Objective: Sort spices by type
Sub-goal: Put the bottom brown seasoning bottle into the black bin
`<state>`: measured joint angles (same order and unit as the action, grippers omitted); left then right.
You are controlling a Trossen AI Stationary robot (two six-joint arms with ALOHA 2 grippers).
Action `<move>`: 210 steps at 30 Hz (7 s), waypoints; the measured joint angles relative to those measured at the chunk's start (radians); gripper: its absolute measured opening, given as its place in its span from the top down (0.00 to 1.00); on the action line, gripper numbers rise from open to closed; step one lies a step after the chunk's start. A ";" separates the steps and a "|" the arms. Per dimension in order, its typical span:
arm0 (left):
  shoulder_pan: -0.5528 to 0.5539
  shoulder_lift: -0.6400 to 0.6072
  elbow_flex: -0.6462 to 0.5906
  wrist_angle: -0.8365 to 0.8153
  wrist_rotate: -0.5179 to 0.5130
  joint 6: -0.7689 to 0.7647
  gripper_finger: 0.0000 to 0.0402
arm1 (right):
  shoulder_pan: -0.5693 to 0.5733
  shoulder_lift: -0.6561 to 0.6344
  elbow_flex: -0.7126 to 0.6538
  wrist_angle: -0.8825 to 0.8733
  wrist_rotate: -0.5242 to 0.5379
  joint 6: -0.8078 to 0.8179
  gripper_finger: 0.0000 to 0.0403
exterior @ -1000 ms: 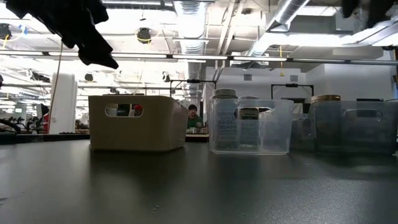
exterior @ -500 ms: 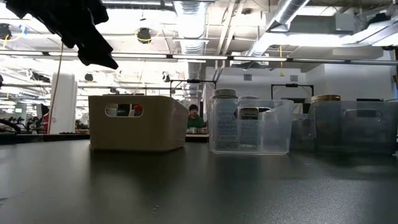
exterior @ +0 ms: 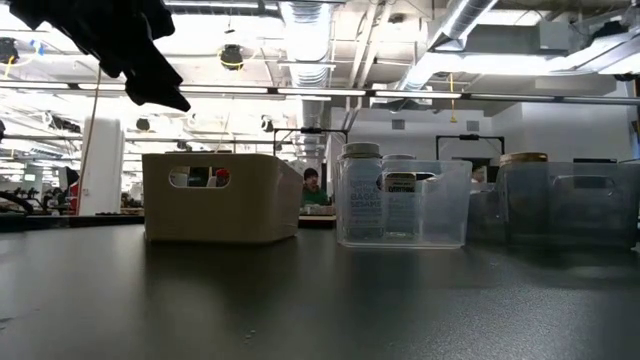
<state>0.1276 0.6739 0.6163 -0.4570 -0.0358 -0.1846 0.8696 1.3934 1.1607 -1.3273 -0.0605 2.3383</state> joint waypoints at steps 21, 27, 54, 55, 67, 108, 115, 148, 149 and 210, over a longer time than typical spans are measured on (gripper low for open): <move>0.000 0.000 0.001 0.001 -0.036 -0.004 0.28 | -0.006 -0.009 -0.014 0.043 0.014 -0.107 0.25; 0.000 0.000 0.001 0.000 -0.036 -0.004 0.28 | 0.001 -0.019 -0.014 0.005 0.015 -0.088 0.10; 0.000 0.000 0.001 0.000 -0.082 -0.010 0.28 | 0.007 0.019 -0.128 0.123 0.020 -0.110 0.08; 0.000 0.000 0.001 0.000 -0.082 -0.010 0.28 | 0.007 0.019 -0.135 0.138 0.019 -0.111 0.08; 0.000 0.000 0.001 0.000 -0.082 -0.030 0.28 | 0.007 0.018 -0.151 0.198 0.004 -0.166 0.26; 0.000 0.000 0.001 -0.002 -0.082 0.005 0.28 | -0.350 0.235 0.075 0.169 0.014 -2.295 0.26; 0.000 0.000 0.001 -0.001 -0.082 0.004 0.28 | -0.350 0.272 0.128 0.112 0.071 -2.393 0.24; 0.000 0.000 0.001 -0.001 -0.086 -0.012 0.28 | -0.362 0.103 0.127 0.139 0.109 -2.215 0.05; 0.000 0.000 0.001 -0.001 -0.086 -0.011 0.28 | -0.370 0.080 0.127 0.143 0.124 -2.170 0.05; 0.000 0.000 0.001 -0.008 -0.133 0.005 0.28 | -0.355 0.199 0.126 0.116 0.072 -0.737 0.08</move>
<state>0.1278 0.6739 0.6174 -0.4652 -0.1692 -0.1799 0.5149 1.5921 1.2869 -1.2115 0.0116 1.6017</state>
